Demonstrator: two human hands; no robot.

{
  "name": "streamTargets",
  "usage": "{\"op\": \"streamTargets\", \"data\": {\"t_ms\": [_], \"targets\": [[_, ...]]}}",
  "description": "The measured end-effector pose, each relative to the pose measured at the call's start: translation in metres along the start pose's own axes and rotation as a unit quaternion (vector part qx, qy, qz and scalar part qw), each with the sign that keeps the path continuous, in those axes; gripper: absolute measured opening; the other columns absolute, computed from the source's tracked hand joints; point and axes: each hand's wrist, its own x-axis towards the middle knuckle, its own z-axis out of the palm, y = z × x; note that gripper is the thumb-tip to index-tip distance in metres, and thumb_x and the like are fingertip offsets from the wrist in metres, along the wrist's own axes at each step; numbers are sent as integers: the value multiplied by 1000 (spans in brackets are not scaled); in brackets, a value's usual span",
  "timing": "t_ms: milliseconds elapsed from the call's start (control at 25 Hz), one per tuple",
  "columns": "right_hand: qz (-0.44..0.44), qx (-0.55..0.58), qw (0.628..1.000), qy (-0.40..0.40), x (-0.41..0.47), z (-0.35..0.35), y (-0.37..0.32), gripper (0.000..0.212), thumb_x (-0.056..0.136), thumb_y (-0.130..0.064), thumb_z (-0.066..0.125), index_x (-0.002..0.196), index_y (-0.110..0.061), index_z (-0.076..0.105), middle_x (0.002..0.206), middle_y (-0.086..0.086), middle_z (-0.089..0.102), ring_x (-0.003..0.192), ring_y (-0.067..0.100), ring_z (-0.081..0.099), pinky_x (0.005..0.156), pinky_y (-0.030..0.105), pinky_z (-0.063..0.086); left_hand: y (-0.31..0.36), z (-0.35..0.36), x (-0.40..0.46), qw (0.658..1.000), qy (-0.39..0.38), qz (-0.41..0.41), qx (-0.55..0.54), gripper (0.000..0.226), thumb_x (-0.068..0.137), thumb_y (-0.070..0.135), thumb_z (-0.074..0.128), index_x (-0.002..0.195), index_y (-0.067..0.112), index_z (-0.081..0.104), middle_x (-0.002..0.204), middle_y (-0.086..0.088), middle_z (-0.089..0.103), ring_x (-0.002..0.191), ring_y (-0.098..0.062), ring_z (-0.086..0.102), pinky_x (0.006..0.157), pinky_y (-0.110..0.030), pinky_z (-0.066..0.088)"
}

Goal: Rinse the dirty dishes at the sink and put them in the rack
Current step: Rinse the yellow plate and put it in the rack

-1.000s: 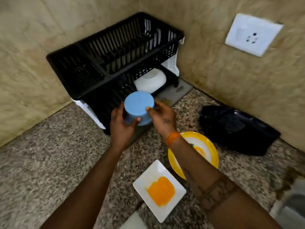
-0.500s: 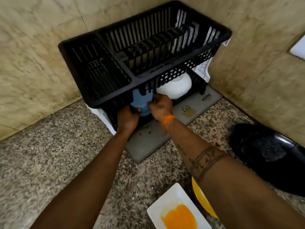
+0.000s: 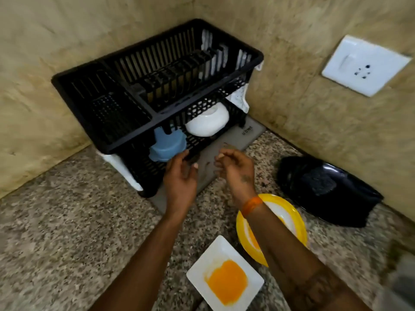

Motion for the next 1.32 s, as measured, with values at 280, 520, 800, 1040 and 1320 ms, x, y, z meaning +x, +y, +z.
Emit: {"op": "streamTargets", "data": {"t_ms": [280,520,800,1040,1320], "targets": [[49,77,983,157,-94,-185,7,17,101,-5,55,102,-3,71,83,16,73,75,27,71,66,36,61,0,46,-76,948,-310,-24,71,6,91,34,75,86,31,71,90,3,77,91,-20,73,82,-37,58],[69,132,966,212,-149,-230,38,17,101,-5,55,94,-4,70,83,17,72,72,31,66,59,33,58,5,69,-90,914,-382,-123,53,15,86,27,82,85,17,70,92,-15,75,88,-34,75,69,-55,64],[42,207,957,199,-199,-258,16,16,100,-5,57,107,0,71,89,19,73,74,25,68,64,34,60,72,68,-146,884,-408,-188,-130,18,100,12,63,113,21,72,109,-9,78,93,-32,77,67,-45,64],[-30,167,962,215,-266,-362,-10,20,101,-7,56,117,-1,68,94,17,74,81,24,70,75,37,60,112,122,-238,845,-438,-236,-193,22,102,14,56,120,20,67,103,-9,80,85,-32,77,65,-43,64],[-72,116,902,410,-300,-535,-21,13,98,1,59,107,-5,67,90,11,71,70,14,70,65,28,61,166,216,-342,792,-509,-248,-227,20,96,2,58,112,12,64,103,-15,76,71,-18,76,59,-33,62]]}}
